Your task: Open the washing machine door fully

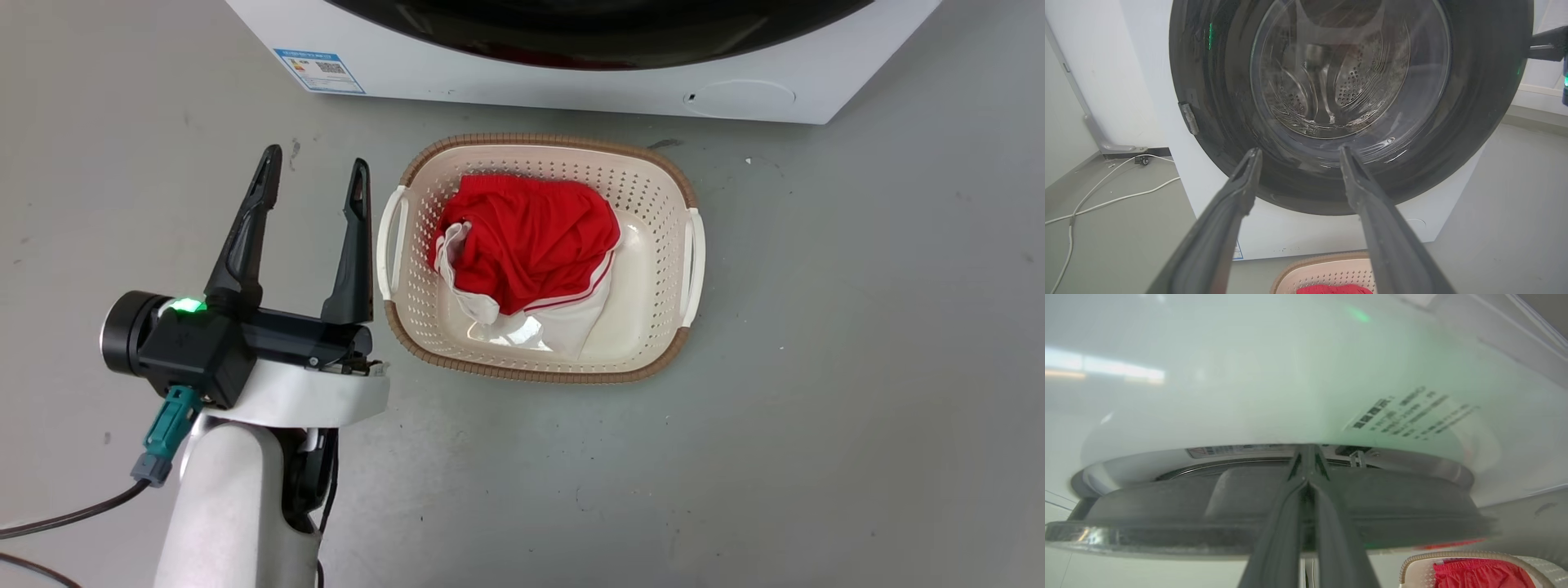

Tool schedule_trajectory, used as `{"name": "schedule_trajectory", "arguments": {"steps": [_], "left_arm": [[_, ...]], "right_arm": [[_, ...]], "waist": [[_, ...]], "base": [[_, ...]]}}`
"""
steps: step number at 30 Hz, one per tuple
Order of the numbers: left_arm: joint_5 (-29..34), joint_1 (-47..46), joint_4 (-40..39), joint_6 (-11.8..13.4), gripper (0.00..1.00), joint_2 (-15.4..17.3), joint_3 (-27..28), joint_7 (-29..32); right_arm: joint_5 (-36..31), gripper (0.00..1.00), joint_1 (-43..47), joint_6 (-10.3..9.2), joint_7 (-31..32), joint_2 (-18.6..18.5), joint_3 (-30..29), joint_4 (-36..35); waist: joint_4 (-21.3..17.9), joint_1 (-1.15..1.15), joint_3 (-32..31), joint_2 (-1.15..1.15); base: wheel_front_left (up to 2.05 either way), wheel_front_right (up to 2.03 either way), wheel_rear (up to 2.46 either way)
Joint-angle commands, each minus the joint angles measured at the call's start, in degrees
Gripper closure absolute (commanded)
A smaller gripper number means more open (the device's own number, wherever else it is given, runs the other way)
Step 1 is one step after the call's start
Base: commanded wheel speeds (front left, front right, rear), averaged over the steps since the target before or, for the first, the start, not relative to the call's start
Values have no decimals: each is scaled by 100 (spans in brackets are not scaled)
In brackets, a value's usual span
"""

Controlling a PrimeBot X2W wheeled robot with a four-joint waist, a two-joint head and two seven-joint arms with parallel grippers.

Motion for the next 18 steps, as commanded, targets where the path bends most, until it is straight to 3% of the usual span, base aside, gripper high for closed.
{"name": "schedule_trajectory", "arguments": {"steps": [1,18], "left_arm": [[-29,-85,-8,4,0,24,-13,-14],[-27,-142,72,3,0,8,-1,-14]], "right_arm": [[17,100,-153,-11,145,73,62,-16],[448,100,324,-6,1415,-50,198,-586]], "waist": [[14,-1,38,0],[-64,-1,16,0]], "base": [[0,0,0],[0,0,0]]}}
